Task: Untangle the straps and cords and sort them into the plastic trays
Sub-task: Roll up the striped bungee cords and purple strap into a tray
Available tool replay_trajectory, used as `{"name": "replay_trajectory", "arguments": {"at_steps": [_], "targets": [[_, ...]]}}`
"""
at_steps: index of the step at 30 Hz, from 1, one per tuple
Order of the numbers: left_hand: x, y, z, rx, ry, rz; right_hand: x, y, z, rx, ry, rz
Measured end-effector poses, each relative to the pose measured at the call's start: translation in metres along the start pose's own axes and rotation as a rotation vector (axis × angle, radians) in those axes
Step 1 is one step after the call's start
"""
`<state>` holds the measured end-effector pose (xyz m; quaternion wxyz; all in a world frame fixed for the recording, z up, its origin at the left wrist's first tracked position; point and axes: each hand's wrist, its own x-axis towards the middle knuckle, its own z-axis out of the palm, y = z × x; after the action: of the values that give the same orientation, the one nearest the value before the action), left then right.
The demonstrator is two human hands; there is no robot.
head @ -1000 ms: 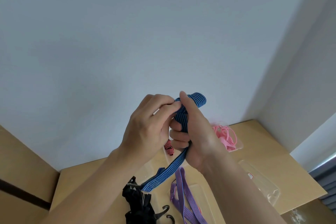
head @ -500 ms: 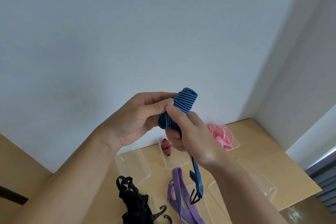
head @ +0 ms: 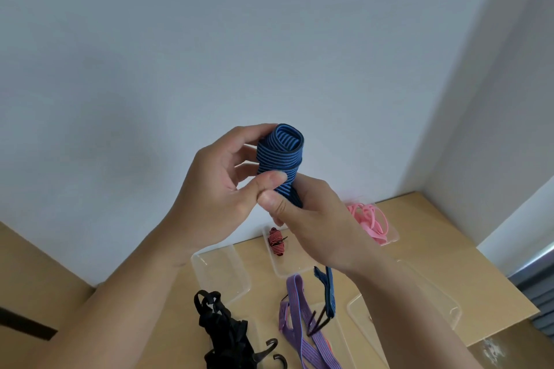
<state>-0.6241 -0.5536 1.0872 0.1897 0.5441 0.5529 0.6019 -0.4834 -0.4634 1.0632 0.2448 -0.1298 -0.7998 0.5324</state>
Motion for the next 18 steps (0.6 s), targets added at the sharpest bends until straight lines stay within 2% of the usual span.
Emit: {"name": "replay_trajectory", "arguments": {"at_steps": [5,9,11,16,18], "targets": [[0.005,0.003,-0.015,0.094,-0.133,-0.110,-0.001,-0.001,-0.005,-0.230,-0.061,0.106],[0.003,0.006,-0.026,0.623,-0.250,0.041,0.000,0.000,0.000,-0.656,-0.015,0.156],[0.000,0.004,-0.023,0.804,-0.262,0.109,0.002,-0.002,0.002,-0.792,0.029,0.173],[-0.005,-0.007,-0.007,0.836,-0.043,0.205,0.000,-0.012,0.011,-0.804,0.290,0.112],[-0.006,-0.009,-0.004,0.832,0.050,0.244,-0.003,-0.015,0.013,-0.741,0.328,0.104]]}}
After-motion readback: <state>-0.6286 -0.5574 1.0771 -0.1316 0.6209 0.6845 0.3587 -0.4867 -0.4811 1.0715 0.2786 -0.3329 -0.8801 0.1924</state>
